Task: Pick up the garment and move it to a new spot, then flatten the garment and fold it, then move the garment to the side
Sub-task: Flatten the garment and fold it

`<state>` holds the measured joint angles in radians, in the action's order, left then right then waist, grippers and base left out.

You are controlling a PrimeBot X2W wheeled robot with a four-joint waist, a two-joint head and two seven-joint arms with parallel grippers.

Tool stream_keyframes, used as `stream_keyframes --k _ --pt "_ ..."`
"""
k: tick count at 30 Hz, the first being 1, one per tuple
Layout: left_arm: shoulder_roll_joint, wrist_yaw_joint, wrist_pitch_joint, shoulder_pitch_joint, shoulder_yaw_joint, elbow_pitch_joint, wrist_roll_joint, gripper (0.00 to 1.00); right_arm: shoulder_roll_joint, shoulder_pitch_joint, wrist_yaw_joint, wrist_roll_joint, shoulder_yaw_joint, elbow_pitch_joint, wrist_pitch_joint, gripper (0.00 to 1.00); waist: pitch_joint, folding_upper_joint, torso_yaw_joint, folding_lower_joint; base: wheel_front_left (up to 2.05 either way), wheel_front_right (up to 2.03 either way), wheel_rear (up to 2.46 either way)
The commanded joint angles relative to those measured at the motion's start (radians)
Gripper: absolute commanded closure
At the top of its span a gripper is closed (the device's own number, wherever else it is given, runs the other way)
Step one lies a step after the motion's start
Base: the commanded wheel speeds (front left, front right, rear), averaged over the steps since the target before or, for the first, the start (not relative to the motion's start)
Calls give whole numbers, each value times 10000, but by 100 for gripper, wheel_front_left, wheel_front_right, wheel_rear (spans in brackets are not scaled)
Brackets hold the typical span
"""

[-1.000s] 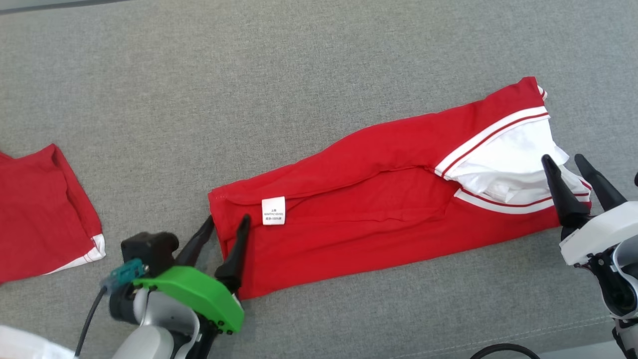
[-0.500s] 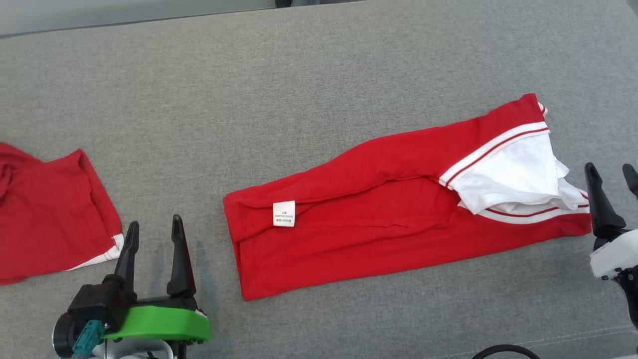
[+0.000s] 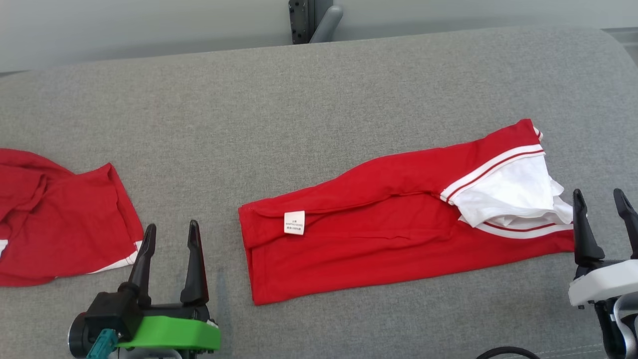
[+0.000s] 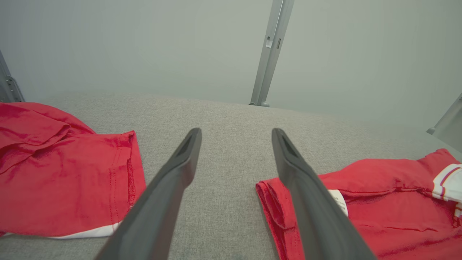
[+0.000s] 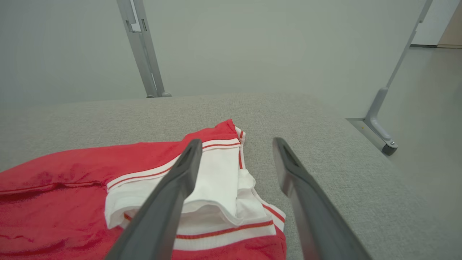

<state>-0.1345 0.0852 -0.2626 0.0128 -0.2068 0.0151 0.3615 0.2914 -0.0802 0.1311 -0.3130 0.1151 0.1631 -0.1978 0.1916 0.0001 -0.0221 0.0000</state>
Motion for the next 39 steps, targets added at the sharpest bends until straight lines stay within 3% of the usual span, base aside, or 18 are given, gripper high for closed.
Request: stream_keyframes --k 1,8,13,18,27,34,35,36,39 --pt "109 -222 -26 -307 187 60 -202 0 -170 180 -7 212 132 241 -213 0 -423 -1 -144 0 0 0 0" --pt "401 -852 -27 -806 770 28 -677 0 -44 -367 -7 370 177 1234 -108 0 -305 -1 82 0 0 0 0" --pt "572 -1200 -28 -543 966 -20 -993 0 425 -1920 -7 105 -168 2411 1362 0 604 -1 453 0 0 0 0" --pt "734 -1276 -28 -373 1066 47 -1089 0 892 -2836 -10 -327 -764 3698 2346 0 1051 -1 830 0 0 0 0" --pt "828 -1256 -28 -305 1173 93 -1001 0 1559 -3401 -10 -942 -1417 5377 2761 0 1157 -1 1218 0 0 0 0" --pt "839 -1254 -28 -144 1104 71 -945 0 1853 -3415 -13 -2247 -2221 5997 4062 0 1315 -1 1444 0 0 0 0" --pt "840 -1223 -28 -135 1097 63 -916 0 1771 -3372 -12 -2601 -2394 5898 4312 56 1319 -1 1463 0 0 0 0" --pt "841 -1207 -28 -144 1088 50 -886 0 1729 -3343 11 -3060 -2442 5766 4469 100 1322 -1 1475 0 0 0 0" --pt "839 -1115 -28 -218 1101 28 -787 0 1844 -3168 37 -4305 -2697 5101 4842 100 1303 -1 1477 0 0 0 0"
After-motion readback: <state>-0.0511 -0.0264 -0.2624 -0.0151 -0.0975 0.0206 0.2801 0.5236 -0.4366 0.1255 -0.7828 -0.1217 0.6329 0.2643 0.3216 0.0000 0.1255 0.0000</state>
